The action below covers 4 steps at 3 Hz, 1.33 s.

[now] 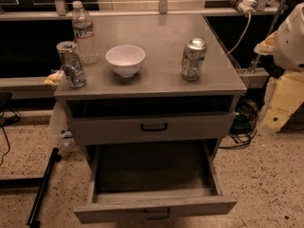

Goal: Place 7up can into middle drawer

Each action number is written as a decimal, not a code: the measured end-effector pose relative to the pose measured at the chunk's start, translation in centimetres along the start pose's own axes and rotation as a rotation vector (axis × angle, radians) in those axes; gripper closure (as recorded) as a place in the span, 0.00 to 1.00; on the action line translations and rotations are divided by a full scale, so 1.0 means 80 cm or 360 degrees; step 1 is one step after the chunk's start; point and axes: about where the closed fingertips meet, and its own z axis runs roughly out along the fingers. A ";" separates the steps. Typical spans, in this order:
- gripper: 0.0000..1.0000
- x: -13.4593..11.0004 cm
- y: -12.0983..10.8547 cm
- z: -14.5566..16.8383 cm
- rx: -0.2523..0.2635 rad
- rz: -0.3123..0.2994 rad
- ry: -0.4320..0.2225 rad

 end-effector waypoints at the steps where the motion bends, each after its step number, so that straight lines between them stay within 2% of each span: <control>1: 0.00 -0.004 -0.007 0.003 0.0023 -0.0008 -0.0004; 2: 0.00 -0.011 -0.023 0.014 0.0050 -0.0017 -0.0019; 4: 0.00 -0.060 -0.120 0.067 0.0148 -0.0089 -0.0197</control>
Offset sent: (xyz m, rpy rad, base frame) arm 0.0630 0.0104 -0.0194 0.0121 -0.0625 0.0167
